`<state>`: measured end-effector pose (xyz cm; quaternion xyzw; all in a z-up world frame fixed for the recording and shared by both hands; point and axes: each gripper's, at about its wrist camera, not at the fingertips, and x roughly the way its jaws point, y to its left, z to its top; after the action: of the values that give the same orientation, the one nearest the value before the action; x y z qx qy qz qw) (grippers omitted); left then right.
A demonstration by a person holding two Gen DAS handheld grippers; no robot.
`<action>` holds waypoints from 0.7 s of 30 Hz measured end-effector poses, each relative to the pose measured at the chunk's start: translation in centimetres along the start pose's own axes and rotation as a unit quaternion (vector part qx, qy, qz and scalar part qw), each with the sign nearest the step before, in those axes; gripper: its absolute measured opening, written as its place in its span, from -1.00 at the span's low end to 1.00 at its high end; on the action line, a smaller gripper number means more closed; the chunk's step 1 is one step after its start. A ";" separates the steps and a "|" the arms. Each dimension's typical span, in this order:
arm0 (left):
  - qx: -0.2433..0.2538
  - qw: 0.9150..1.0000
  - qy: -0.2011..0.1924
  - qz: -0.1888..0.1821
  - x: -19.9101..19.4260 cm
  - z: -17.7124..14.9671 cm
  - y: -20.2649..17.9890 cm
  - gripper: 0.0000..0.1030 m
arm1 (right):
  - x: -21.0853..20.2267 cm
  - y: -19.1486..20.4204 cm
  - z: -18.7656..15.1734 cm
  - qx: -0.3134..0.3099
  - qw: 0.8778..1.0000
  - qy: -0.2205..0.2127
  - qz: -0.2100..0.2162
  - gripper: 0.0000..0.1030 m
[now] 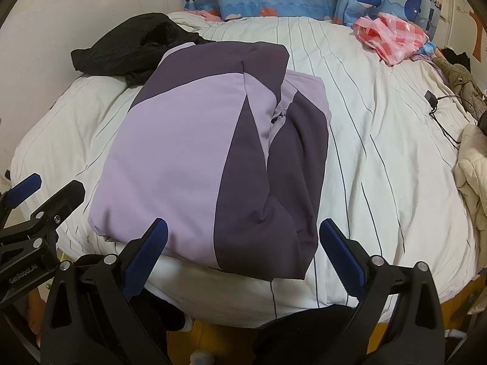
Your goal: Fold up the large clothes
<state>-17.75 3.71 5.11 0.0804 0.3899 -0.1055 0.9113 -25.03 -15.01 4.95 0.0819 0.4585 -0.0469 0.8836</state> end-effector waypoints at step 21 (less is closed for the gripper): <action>-0.010 1.000 0.028 -0.001 1.1 0.5 0.6 0.89 | 0.2 -0.2 0.0 0.003 1.000 0.002 0.002 0.86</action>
<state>-16.51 4.04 4.75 0.0737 0.4167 -0.1007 0.9005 -24.96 -15.20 4.71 0.0853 0.4596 -0.0462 0.8828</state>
